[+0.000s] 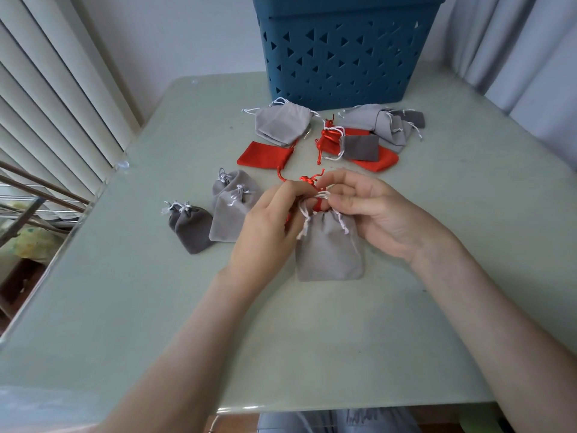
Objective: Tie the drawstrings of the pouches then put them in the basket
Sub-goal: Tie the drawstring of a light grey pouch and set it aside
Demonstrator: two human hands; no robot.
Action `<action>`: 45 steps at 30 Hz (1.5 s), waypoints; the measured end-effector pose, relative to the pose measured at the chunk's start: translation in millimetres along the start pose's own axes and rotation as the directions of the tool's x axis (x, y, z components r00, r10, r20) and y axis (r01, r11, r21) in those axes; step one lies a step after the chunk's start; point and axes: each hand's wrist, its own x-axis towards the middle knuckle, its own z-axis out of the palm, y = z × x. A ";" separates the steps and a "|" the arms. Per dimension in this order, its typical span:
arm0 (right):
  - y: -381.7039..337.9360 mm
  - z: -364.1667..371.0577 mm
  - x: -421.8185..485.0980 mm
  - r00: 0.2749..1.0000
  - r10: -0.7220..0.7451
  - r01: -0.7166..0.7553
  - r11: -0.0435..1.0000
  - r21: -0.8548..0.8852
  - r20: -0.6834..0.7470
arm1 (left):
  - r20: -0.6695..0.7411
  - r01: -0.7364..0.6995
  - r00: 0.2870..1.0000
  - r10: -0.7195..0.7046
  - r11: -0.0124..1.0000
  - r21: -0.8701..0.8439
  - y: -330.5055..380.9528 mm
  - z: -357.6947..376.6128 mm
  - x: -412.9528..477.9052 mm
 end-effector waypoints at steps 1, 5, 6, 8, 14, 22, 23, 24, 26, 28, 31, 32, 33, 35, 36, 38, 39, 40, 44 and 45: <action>-0.7 0.3 -0.2 1.000 -0.005 0.005 1.000 0.000 -0.008 | 0.017 -0.016 1.000 0.016 1.000 -0.008 -0.7 0.0 -0.3; -2.8 -0.1 -1.6 0.999 0.008 -0.007 1.000 0.027 -0.047 | 0.038 -0.051 0.998 0.053 0.997 -0.051 -2.3 0.4 0.4; -3.0 -0.6 -1.4 0.999 0.010 -0.009 1.000 0.022 -0.049 | 0.031 -0.031 0.999 0.034 0.995 -0.090 -1.1 -0.5 1.7; -2.5 -2.2 -1.2 0.999 0.017 -0.017 1.000 0.003 -0.044 | 0.036 0.040 0.999 -0.033 0.975 -0.219 2.5 -2.6 3.5; -3.1 -2.1 -4.6 0.996 0.050 -0.045 0.996 -0.074 0.076 | 0.192 0.336 0.942 -0.275 0.763 -0.552 12.6 -10.1 8.3; 3.1 5.3 -3.1 0.987 -0.019 -0.068 0.855 -0.514 -0.162 | 0.352 0.512 0.855 -0.381 0.723 -0.463 13.3 -3.5 4.6; 4.8 5.4 -2.1 0.979 -0.059 -0.068 0.810 -0.583 -0.196 | 0.358 0.518 0.850 -0.387 0.740 -0.430 12.7 -1.9 3.4; 6.6 4.8 -1.6 0.971 -0.100 -0.067 0.756 -0.651 -0.216 | 0.360 0.521 0.846 -0.392 0.752 -0.404 11.9 -0.4 2.5; 9.2 4.4 -0.5 0.960 -0.159 -0.063 0.679 -0.732 -0.230 | 0.355 0.520 0.845 -0.400 0.770 -0.370 10.7 1.6 1.4; 9.6 6.9 -0.6 0.956 -0.184 -0.046 0.673 -0.738 -0.228 | 0.349 0.506 0.851 -0.392 0.788 -0.351 10.5 3.0 0.9; 6.3 13.6 -2.0 0.964 -0.150 -0.011 0.805 -0.594 -0.221 | 0.329 0.477 0.868 -0.372 0.808 -0.347 11.7 3.5 1.6; 4.9 14.8 -2.4 0.972 -0.125 0.004 0.854 -0.521 -0.197 | 0.310 0.463 0.877 -0.366 0.815 -0.347 12.0 3.3 2.0; 4.1 14.8 -2.5 0.982 -0.096 0.012 0.894 -0.448 -0.164 | 0.288 0.451 0.886 -0.365 0.822 -0.347 11.5 2.7 2.4; 2.0 11.0 -2.6 0.993 -0.052 0.015 0.946 -0.324 -0.107 | 0.241 0.442 0.895 -0.376 0.825 -0.352 9.9 0.9 2.8; 0.6 7.8 -2.1 0.994 -0.043 0.015 0.963 -0.267 -0.100 | 0.219 0.441 0.897 -0.385 0.823 -0.358 9.4 -0.2 2.9; -2.0 3.6 -1.5 0.993 -0.030 0.010 0.983 -0.183 -0.112 | 0.185 0.434 0.901 -0.393 0.823 -0.367 9.6 -2.4 3.1; -2.3 2.6 -1.1 0.993 -0.027 0.007 0.985 -0.172 -0.116 | 0.175 0.420 0.907 -0.382 0.832 -0.363 10.1 -2.9 3.1; -1.3 2.4 -0.9 0.993 -0.027 0.004 0.982 -0.188 -0.118 | 0.166 0.396 0.918 -0.360 0.851 -0.346 10.5 -2.9 3.0; 6.7 6.1 -3.7 0.999 -0.006 -0.007 0.961 -0.276 -0.044 | 0.136 0.333 0.942 -0.306 0.894 -0.299 9.9 -1.8 3.0; 6.6 7.5 -4.9 1.000 0.007 -0.012 0.960 -0.278 -0.019 | 0.127 0.327 0.945 -0.302 0.896 -0.301 9.0 -1.4 3.1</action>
